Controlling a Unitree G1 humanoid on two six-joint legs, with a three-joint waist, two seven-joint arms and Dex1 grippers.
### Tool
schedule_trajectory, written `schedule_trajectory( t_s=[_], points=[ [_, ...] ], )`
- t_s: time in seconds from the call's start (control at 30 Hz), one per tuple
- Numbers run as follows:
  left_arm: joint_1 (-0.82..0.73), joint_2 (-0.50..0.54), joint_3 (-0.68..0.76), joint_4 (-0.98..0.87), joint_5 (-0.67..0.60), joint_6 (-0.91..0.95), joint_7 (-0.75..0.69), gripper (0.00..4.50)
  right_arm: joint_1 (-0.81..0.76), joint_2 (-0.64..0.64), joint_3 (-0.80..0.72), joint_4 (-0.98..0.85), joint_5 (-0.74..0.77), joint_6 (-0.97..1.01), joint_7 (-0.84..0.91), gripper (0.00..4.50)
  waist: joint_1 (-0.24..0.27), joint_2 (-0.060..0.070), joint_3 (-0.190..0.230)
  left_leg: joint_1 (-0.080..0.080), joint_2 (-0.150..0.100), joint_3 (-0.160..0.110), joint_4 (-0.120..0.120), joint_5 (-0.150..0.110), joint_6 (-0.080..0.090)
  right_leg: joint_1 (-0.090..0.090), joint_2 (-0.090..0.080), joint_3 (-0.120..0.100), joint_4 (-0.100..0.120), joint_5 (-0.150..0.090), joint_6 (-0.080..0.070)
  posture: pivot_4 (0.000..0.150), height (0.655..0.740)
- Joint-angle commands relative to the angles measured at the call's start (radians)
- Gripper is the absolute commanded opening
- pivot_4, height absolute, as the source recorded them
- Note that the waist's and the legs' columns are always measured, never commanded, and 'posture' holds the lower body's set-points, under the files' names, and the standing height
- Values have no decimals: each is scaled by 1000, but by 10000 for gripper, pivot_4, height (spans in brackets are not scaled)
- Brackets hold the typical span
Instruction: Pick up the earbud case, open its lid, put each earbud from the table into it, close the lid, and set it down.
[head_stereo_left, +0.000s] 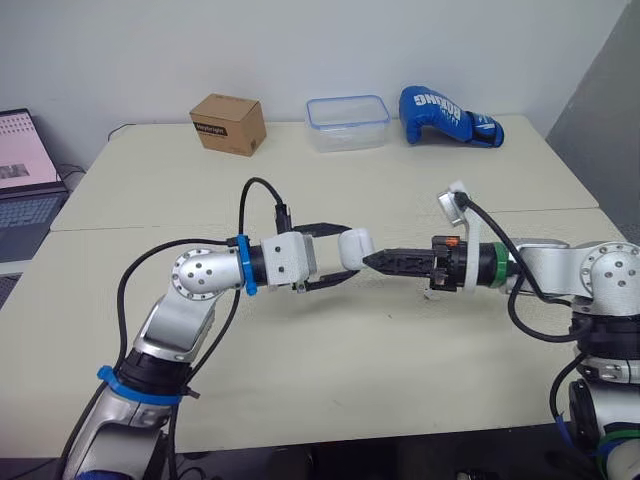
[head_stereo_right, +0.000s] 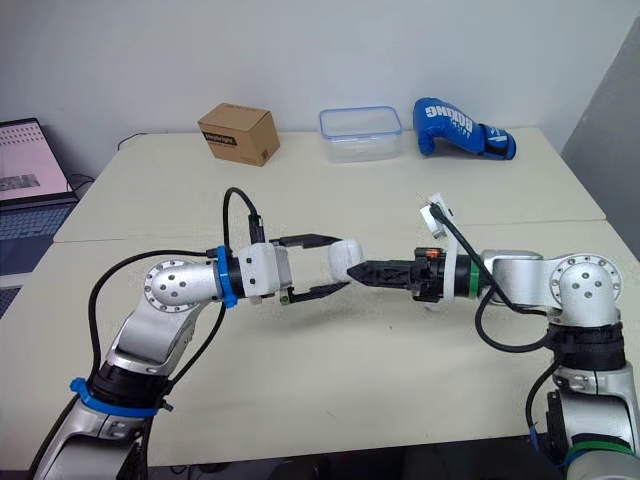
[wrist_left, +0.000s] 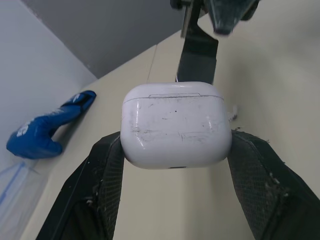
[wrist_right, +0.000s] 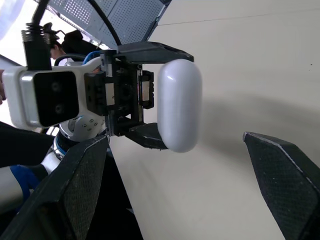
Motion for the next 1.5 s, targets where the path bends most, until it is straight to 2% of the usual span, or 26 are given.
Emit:
schedule_trajectory(
  t_s=[0.03,0.27,0.37,0.43,1.07,1.2,1.33,1.37,1.5],
  points=[
    [-30,6,-9,-27,3,-25,-20,27133,-26,-5,37,1,132,-60,-76,45000,-2,0,0,0,0,0,0,0,0,0,0,0,0,0,0,1500,7307],
    [-51,2,-14,-34,7,-19,-28,27133,-23,-20,102,-17,243,-141,-160,45000,-10,0,0,0,0,-1,0,0,0,0,0,0,0,0,0,1500,7307],
    [-62,-5,-17,-27,10,-19,-25,27133,-24,-20,111,-25,244,-149,-162,39290,-15,0,0,0,0,-1,0,0,0,0,0,0,0,0,0,1500,7307],
    [-69,-11,-17,-20,13,-19,-22,27133,-26,-21,117,-30,244,-152,-161,32509,-16,0,0,0,0,-1,0,0,0,0,0,0,0,0,0,1500,7307],
    [-55,-4,-17,-23,15,-25,-34,27133,-30,-21,121,-41,244,-184,-165,32509,-18,0,0,0,0,-1,0,0,0,0,0,-1,0,0,0,1500,7307],
    [-54,-5,-17,-22,16,-24,-33,27133,-28,-21,121,-46,244,-190,-167,24087,-18,0,0,0,0,-1,0,0,0,0,0,-1,0,0,0,1500,7307],
    [-53,-6,-15,-21,17,-18,-27,27133,-25,-22,120,-51,244,-190,-166,9739,-18,0,0,0,0,-1,0,0,0,0,0,-1,0,0,0,1500,7307],
    [-52,-7,-14,-22,17,-15,-25,27133,-24,-22,119,-53,244,-190,-165,8067,-18,0,0,0,0,-1,0,0,0,0,0,-1,0,0,0,1500,7307],
    [-59,-14,-13,-24,12,7,-17,27133,-19,-21,120,-59,244,-190,-161,8143,-18,0,0,0,0,-1,0,0,0,0,0,0,0,0,0,1500,7307]
  ],
)
